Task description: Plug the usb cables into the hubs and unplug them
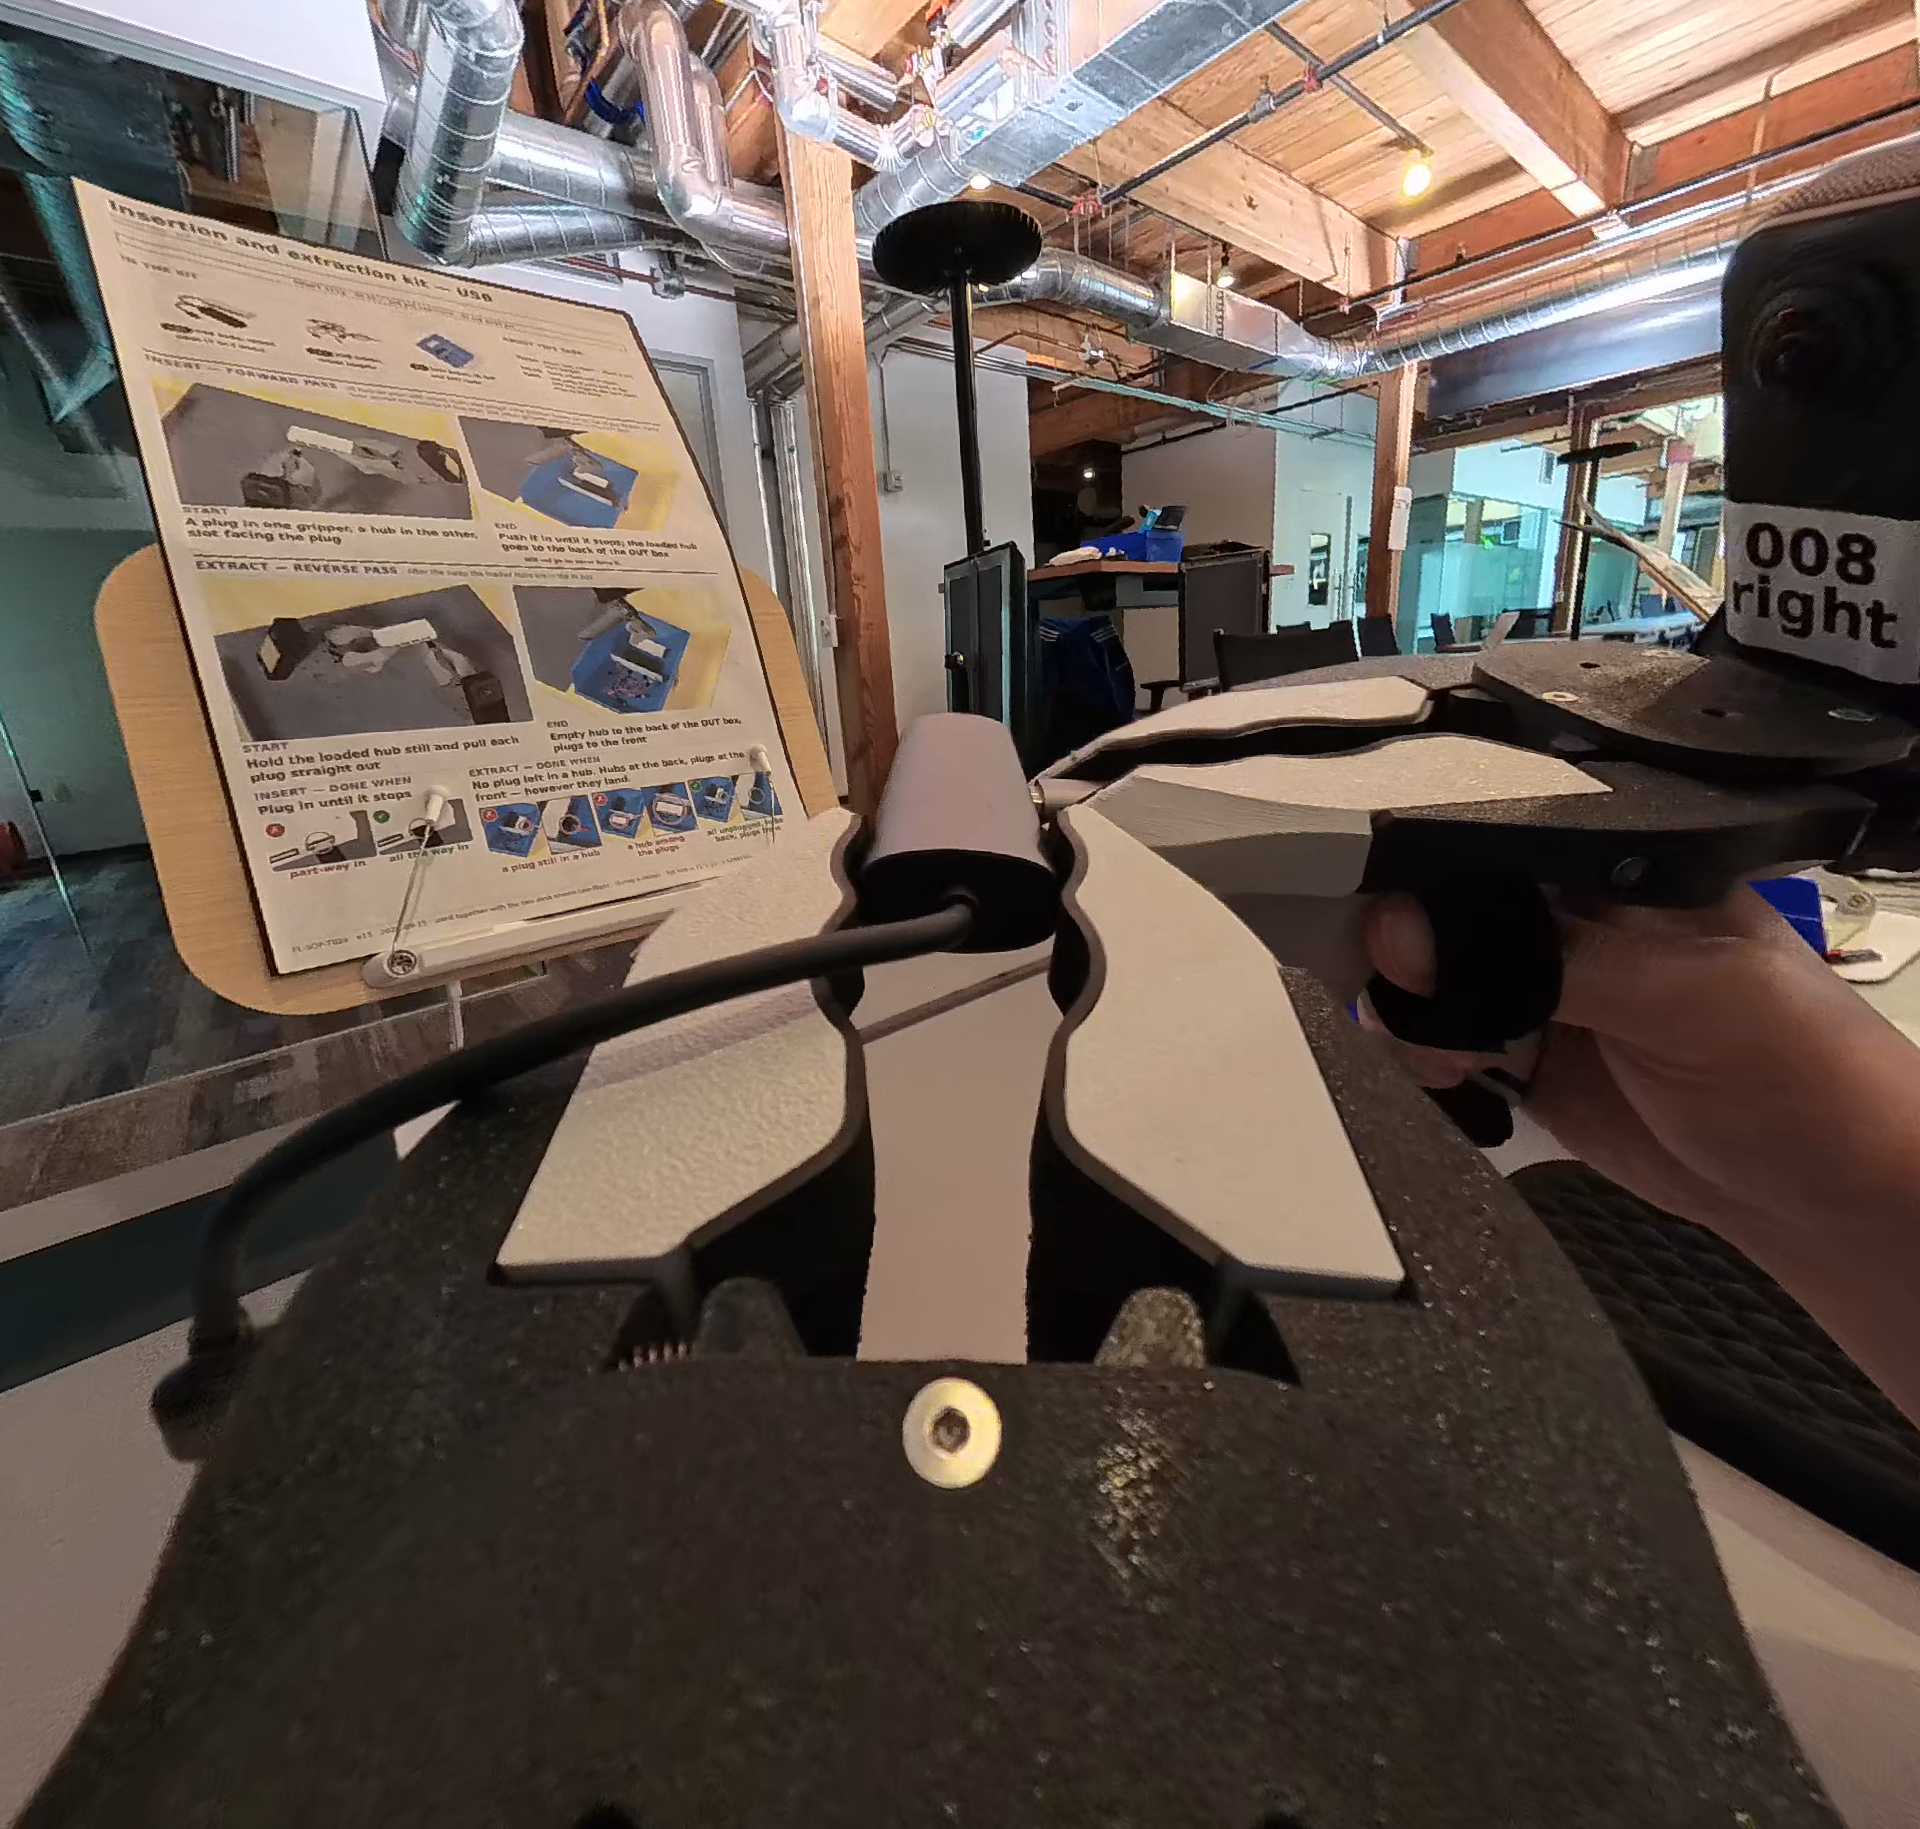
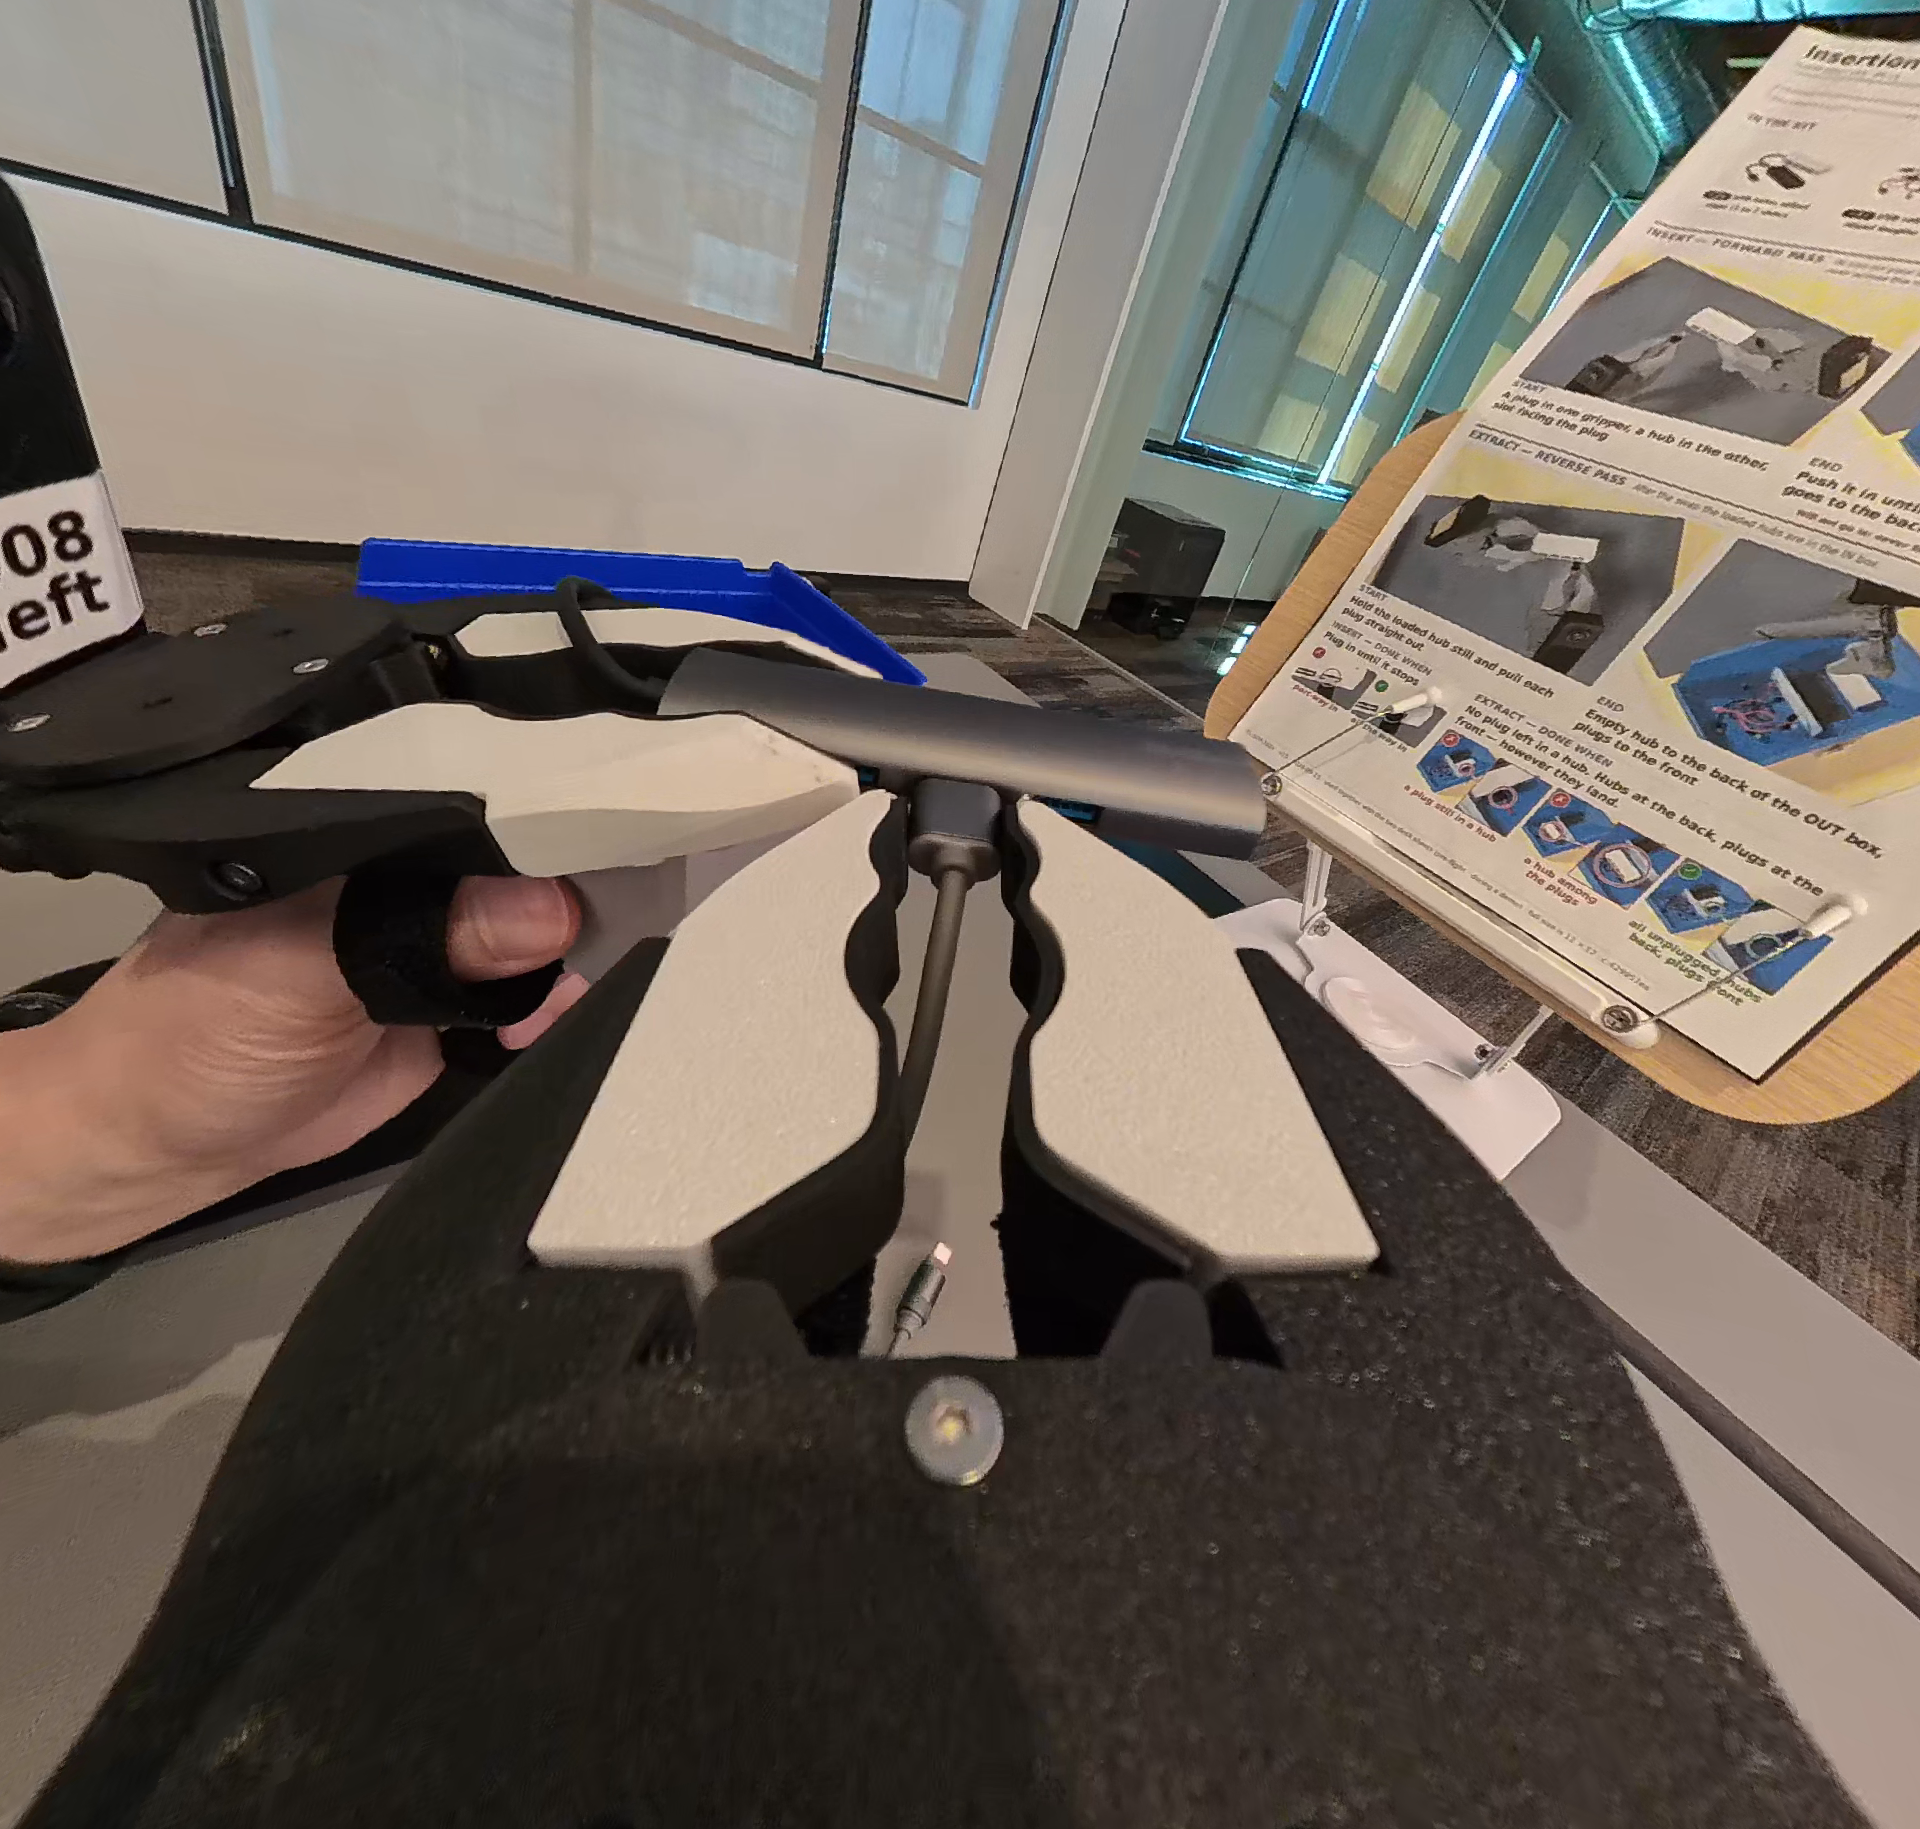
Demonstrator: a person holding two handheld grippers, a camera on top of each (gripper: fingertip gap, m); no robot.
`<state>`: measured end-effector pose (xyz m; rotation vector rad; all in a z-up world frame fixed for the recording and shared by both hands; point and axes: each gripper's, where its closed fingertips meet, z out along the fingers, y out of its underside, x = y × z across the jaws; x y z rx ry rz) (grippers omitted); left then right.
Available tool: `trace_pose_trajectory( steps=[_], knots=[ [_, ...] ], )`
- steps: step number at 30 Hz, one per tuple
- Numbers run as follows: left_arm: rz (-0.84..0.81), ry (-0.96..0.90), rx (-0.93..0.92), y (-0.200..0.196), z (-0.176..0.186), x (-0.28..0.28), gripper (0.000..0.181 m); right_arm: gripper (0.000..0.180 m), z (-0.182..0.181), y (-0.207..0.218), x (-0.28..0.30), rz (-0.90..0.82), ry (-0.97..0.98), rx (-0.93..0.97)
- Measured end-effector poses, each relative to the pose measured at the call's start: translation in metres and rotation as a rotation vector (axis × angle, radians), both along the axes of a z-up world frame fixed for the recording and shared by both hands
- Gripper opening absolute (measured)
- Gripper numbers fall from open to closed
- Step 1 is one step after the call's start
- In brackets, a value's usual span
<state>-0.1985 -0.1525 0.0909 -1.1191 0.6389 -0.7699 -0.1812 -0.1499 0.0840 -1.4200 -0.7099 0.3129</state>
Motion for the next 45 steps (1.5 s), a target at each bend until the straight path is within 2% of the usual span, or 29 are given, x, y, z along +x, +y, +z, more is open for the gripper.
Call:
trace_pose_trajectory(
  steps=[6,28,45],
  knots=[
    [0.036,-0.007,0.064,-0.007,0.007,-0.002,0.032,0.016,0.006,-0.006,-0.002,-0.025,0.009,0.010],
    [0.014,-0.056,0.142,-0.019,0.019,-0.008,0.033,0.017,0.018,-0.018,-0.006,-0.115,0.024,0.077],
    [-0.038,-0.077,0.106,-0.008,0.007,-0.011,0.033,0.016,0.006,-0.009,-0.009,-0.183,0.031,0.068]
  ],
)
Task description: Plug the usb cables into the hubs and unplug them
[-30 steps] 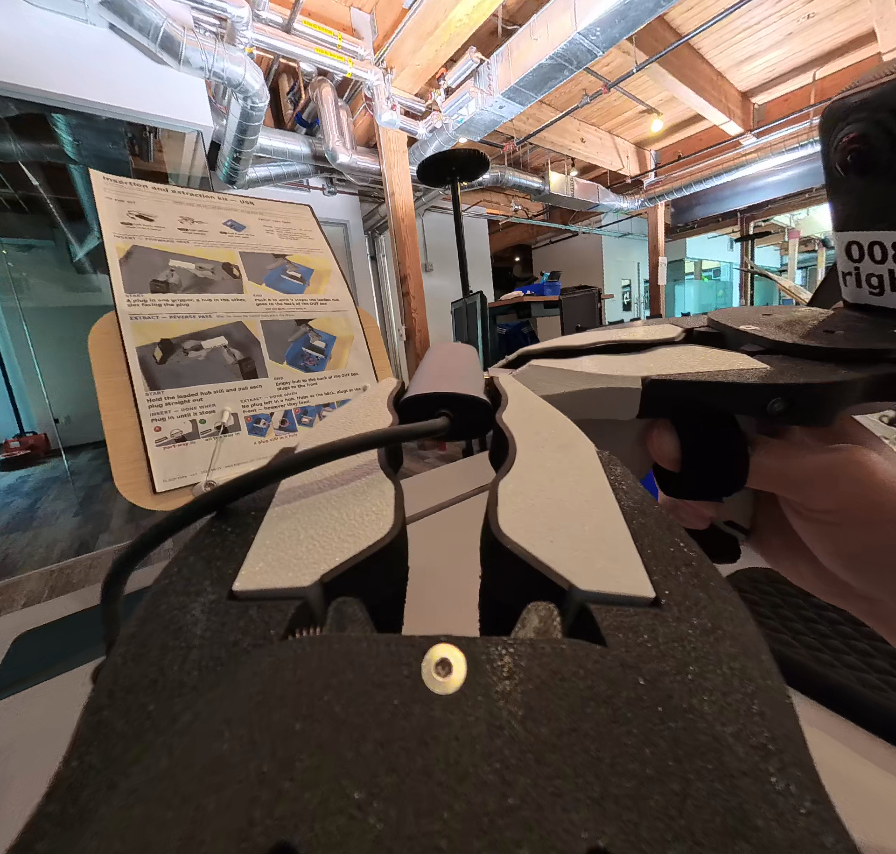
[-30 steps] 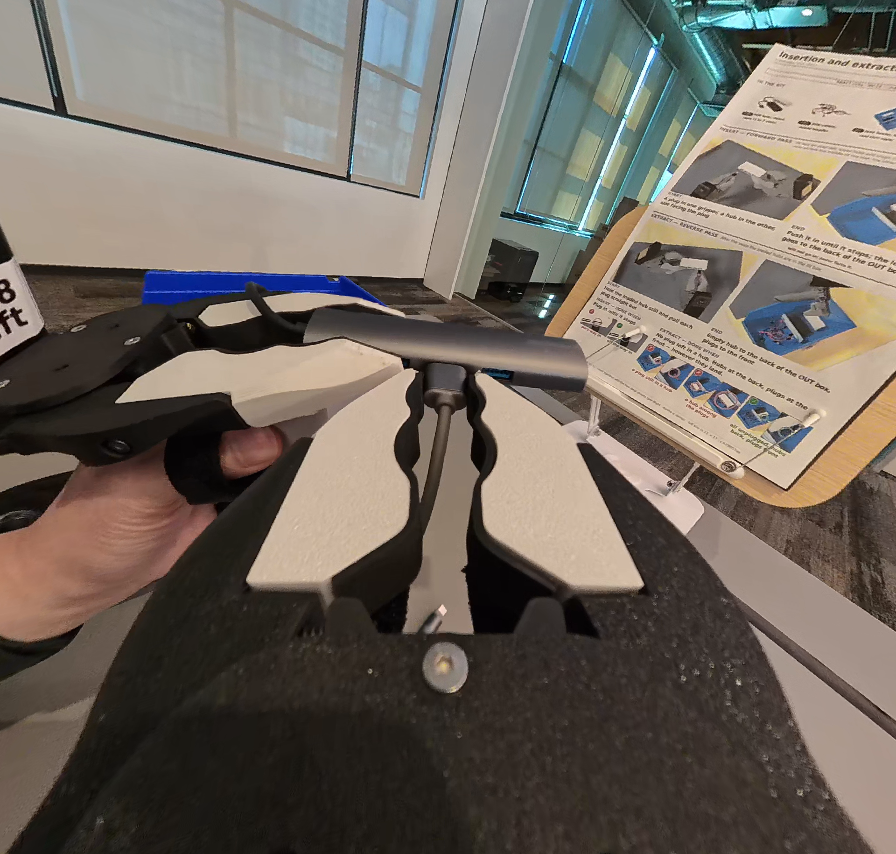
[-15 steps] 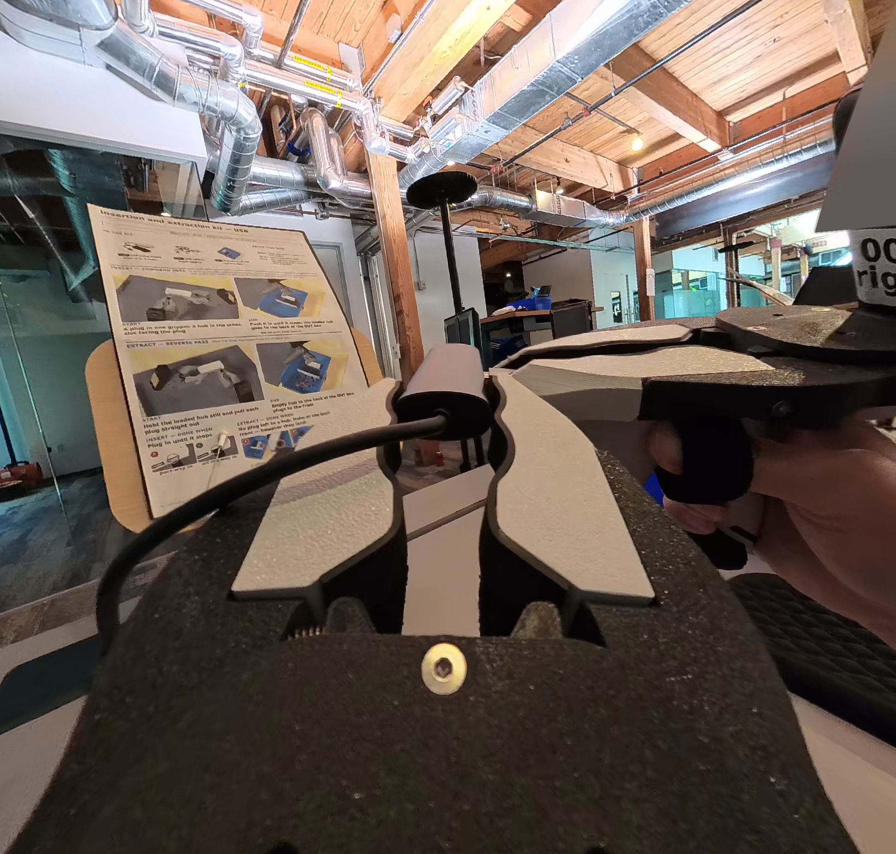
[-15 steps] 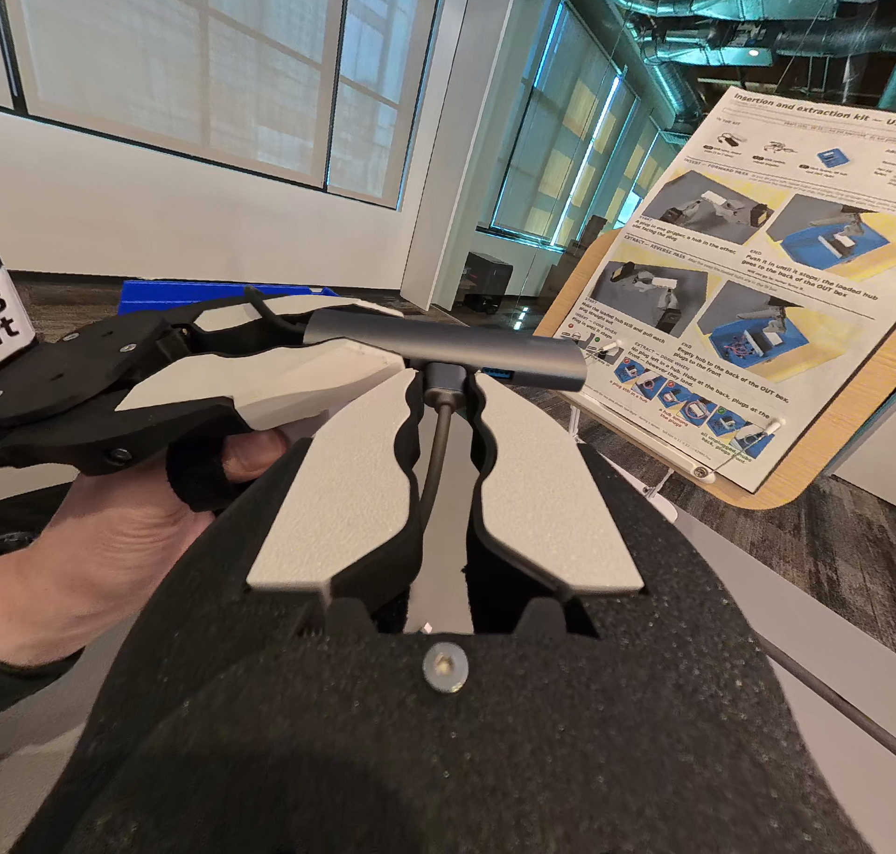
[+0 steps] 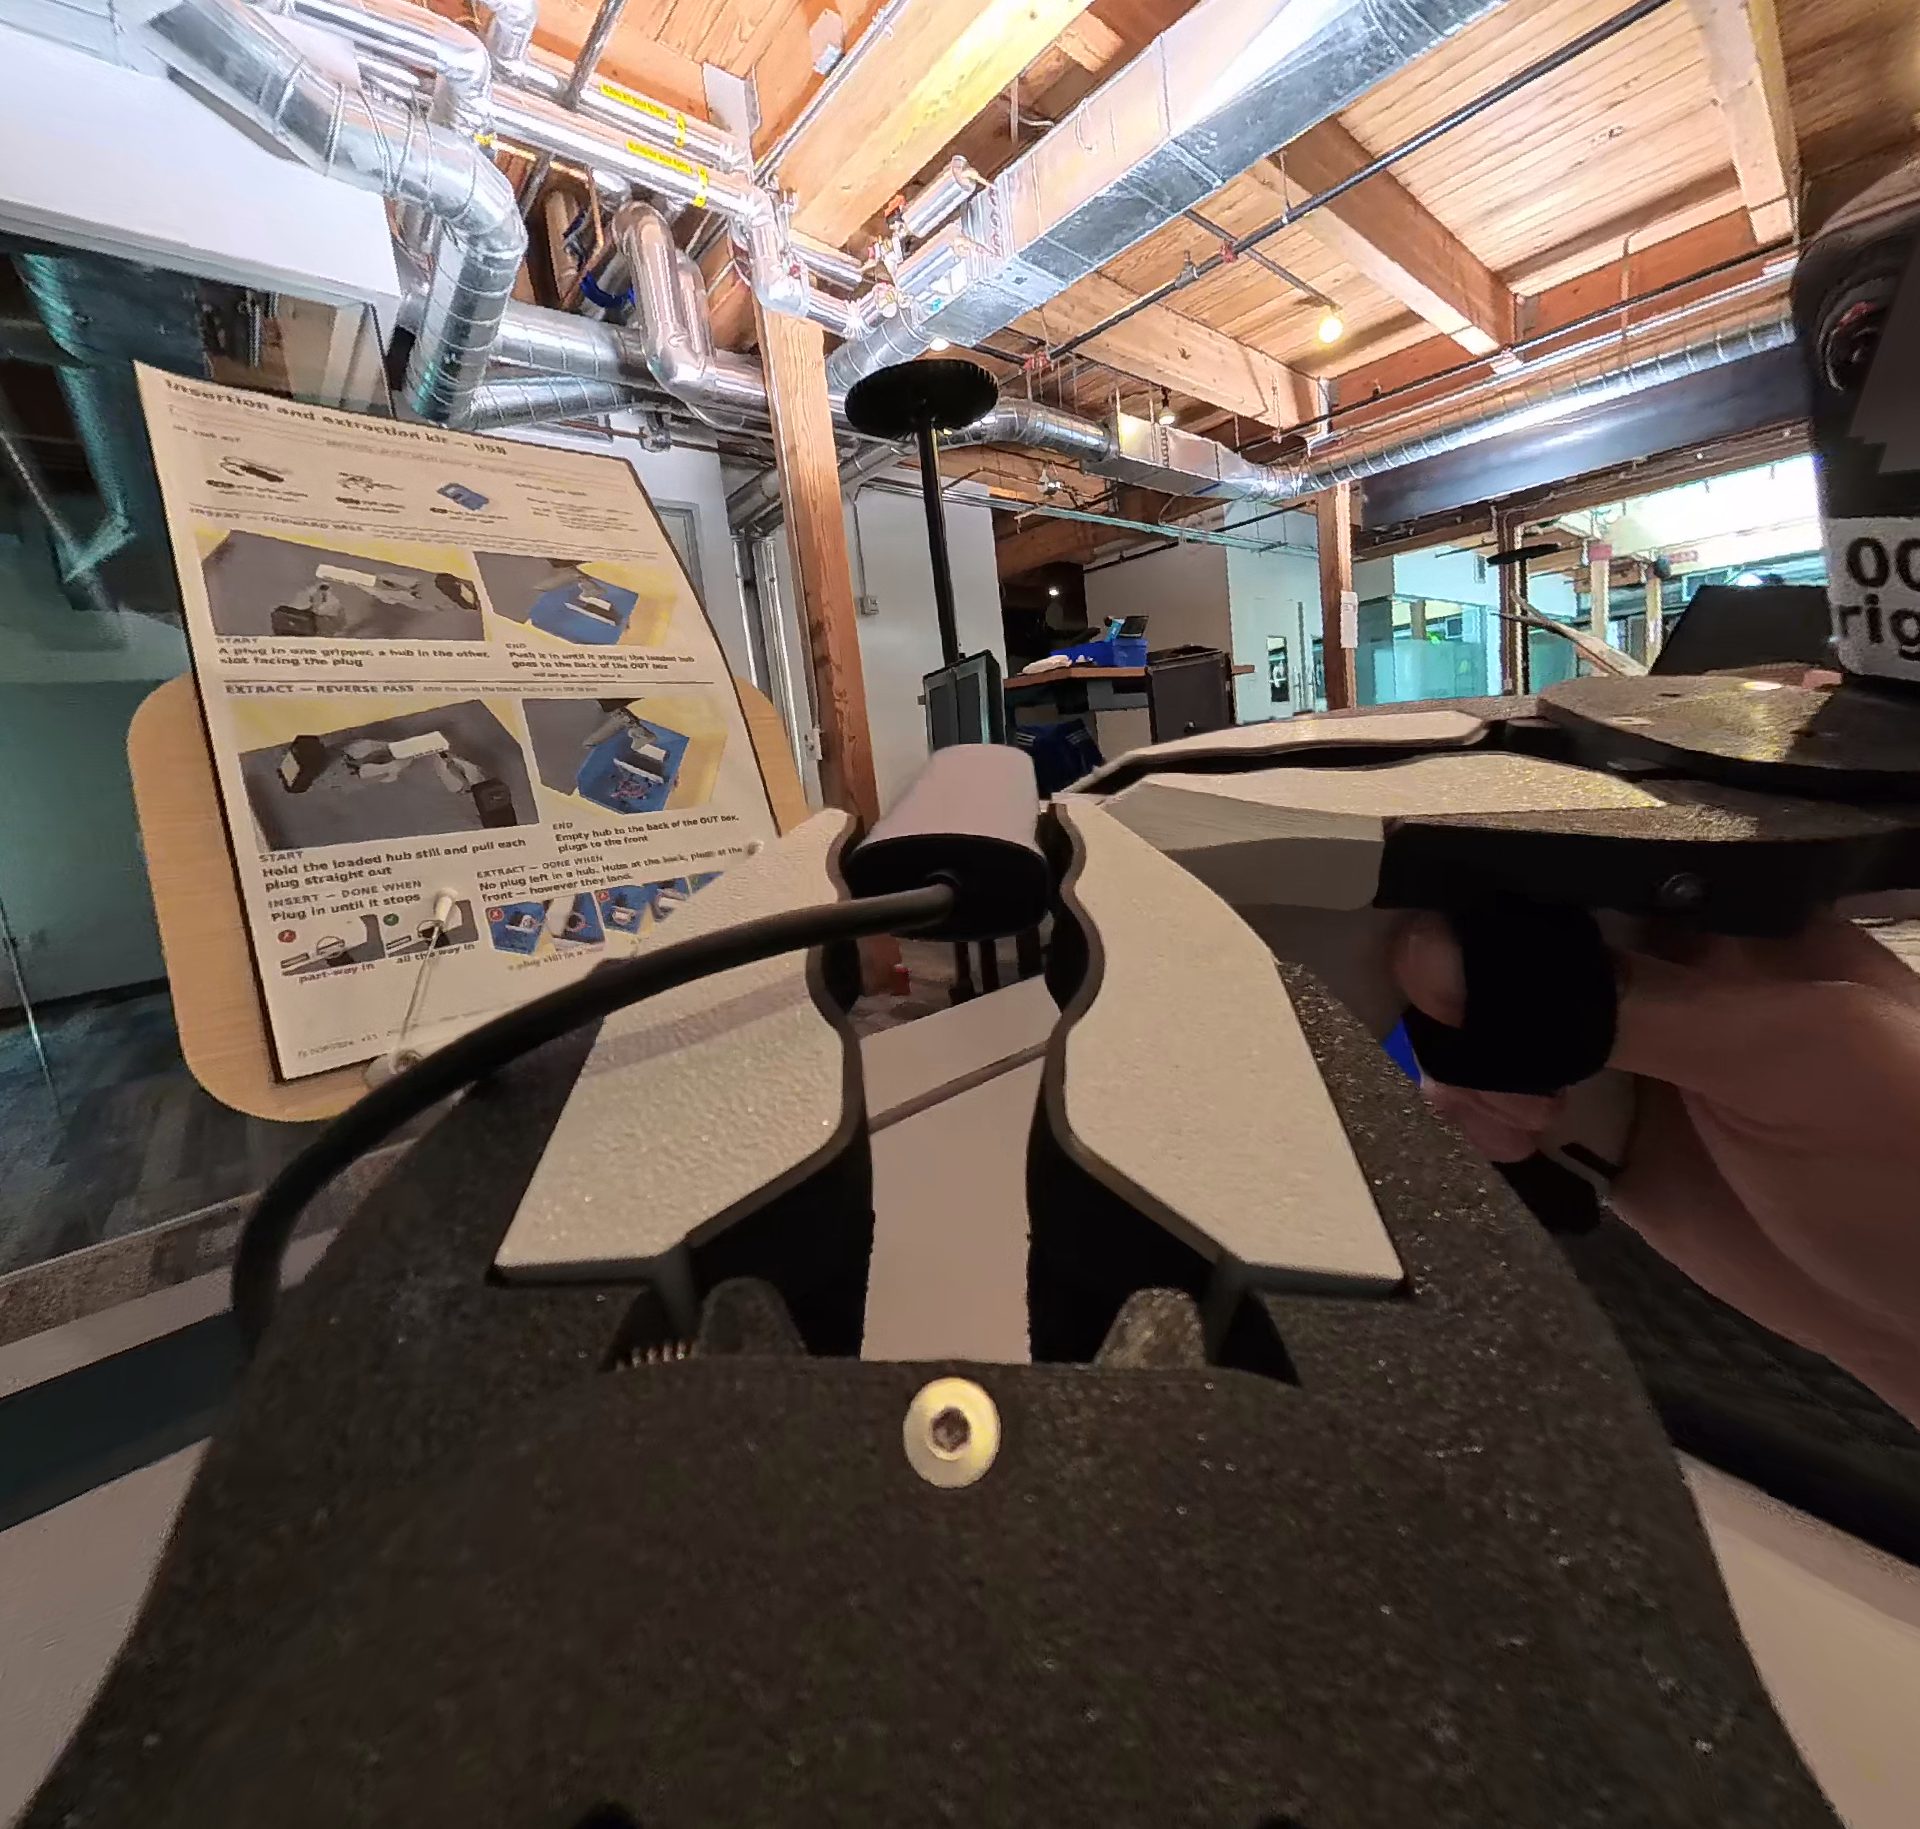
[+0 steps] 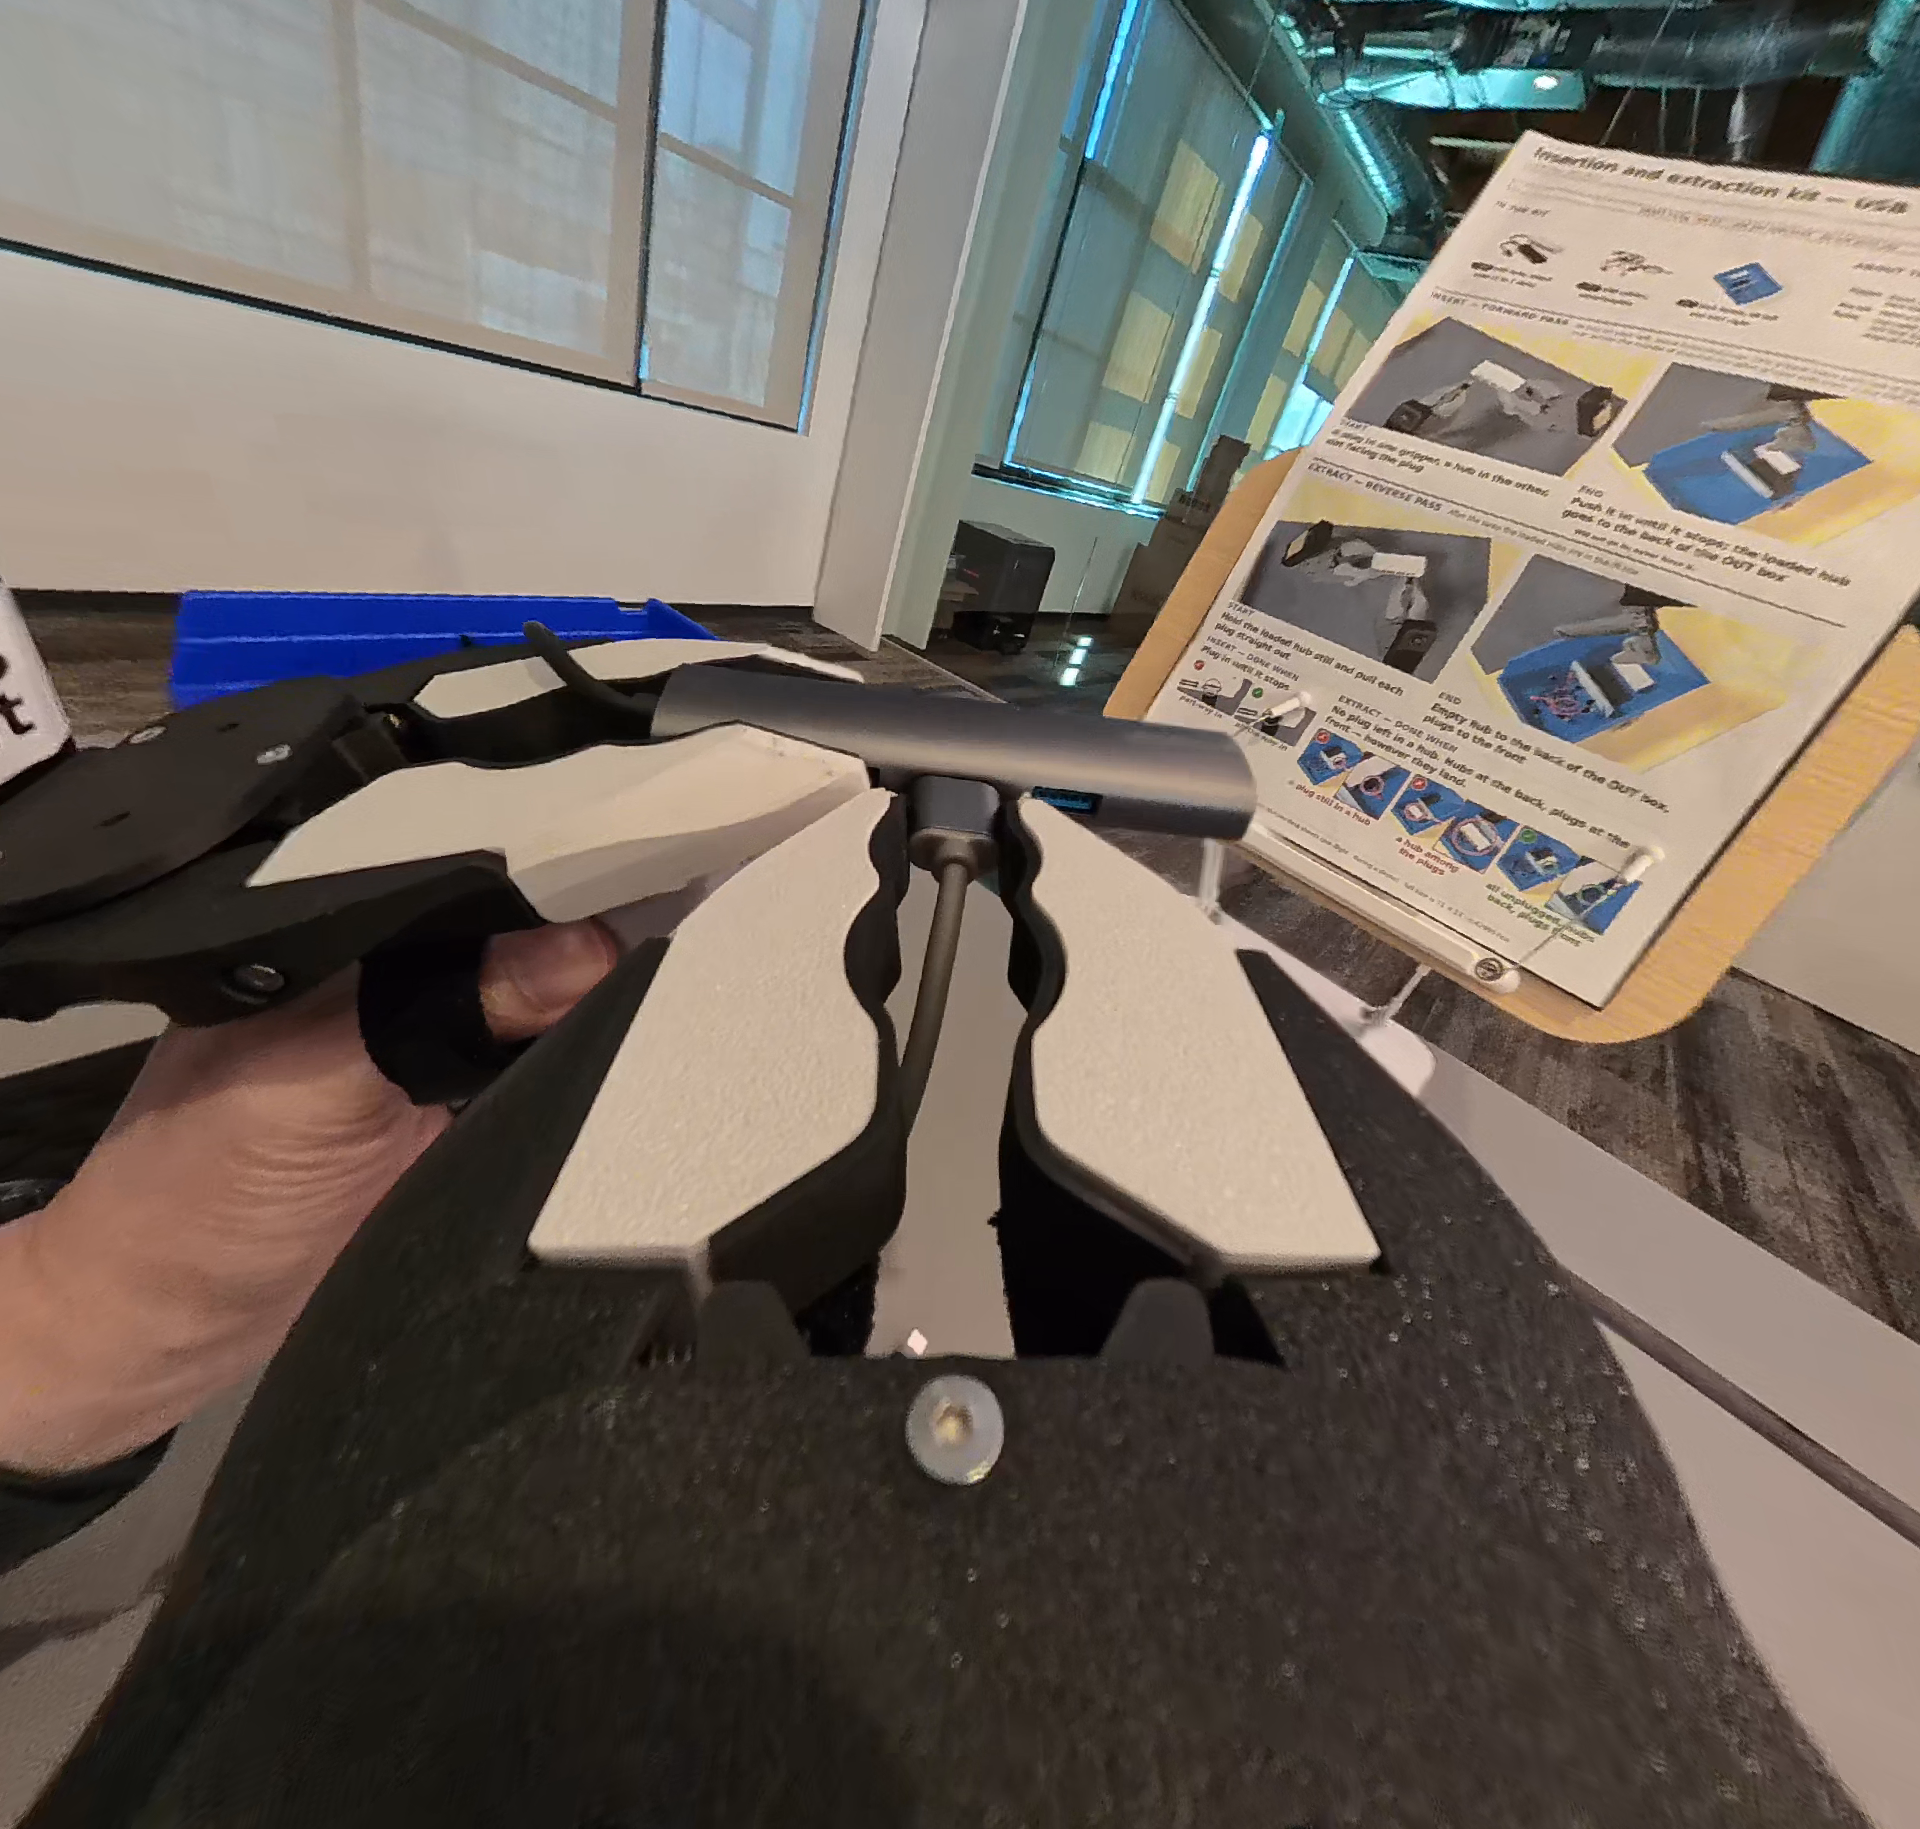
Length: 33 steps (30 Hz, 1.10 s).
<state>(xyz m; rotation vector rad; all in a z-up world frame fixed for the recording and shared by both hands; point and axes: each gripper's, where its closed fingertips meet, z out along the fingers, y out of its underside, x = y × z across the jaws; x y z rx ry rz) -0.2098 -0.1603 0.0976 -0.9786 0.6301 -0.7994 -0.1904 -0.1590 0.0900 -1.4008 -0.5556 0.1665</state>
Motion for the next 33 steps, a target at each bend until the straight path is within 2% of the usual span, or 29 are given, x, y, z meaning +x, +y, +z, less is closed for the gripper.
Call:
trace_pose_trajectory(
  steps=[7,23,29,33],
  knots=[
    [-0.019,-0.011,-0.022,0.002,-0.001,0.004,0.033,0.016,-0.002,0.001,0.005,-0.088,0.047,0.012],
    [-0.042,0.008,0.026,-0.010,0.006,0.011,0.034,0.016,0.005,-0.013,0.012,-0.128,0.083,0.057],
    [-0.066,-0.026,0.075,-0.016,0.010,0.005,0.032,0.016,0.006,-0.014,0.005,0.012,0.053,0.103],
    [-0.134,-0.032,-0.024,-0.011,-0.001,0.009,0.033,0.016,-0.007,-0.007,0.011,0.030,-0.023,0.094]
  ],
)
